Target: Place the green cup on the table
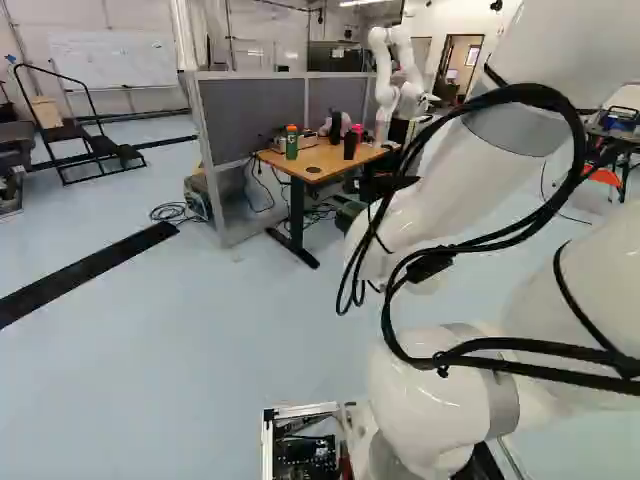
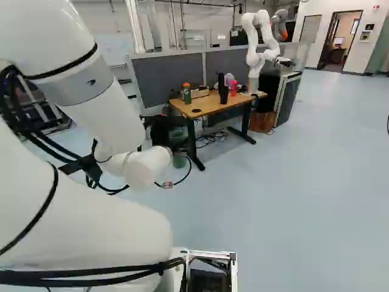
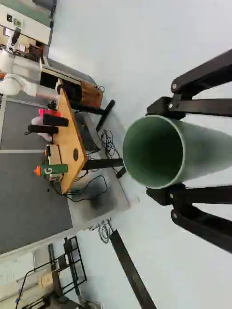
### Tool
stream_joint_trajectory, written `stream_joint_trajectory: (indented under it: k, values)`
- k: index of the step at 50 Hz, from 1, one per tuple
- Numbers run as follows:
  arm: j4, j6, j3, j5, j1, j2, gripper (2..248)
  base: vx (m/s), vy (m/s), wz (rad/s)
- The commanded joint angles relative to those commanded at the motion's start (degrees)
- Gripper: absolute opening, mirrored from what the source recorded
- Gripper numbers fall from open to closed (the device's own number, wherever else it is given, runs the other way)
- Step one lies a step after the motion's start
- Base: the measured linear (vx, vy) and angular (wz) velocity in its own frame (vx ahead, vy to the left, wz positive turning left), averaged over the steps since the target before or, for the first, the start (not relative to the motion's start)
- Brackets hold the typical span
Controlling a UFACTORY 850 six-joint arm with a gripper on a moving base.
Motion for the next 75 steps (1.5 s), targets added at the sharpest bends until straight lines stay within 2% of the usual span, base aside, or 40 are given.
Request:
stream_joint_trajectory:
  k: [9,36,67,75]
  values:
    - [0.00,0.00,0.00,0.00,0.00,0.00,127,0.077,-0.130,-0.441]
    - [0.00,0.00,0.00,0.00,0.00,0.00,127,0.331,-0.002,-0.060]
    - [0.00,0.00,0.00,0.00,0.00,0.00,127,0.370,0.084,-0.066]
    - [0.00,0.00,0.00,0.00,0.00,0.00,127,0.351,0.135,0.163]
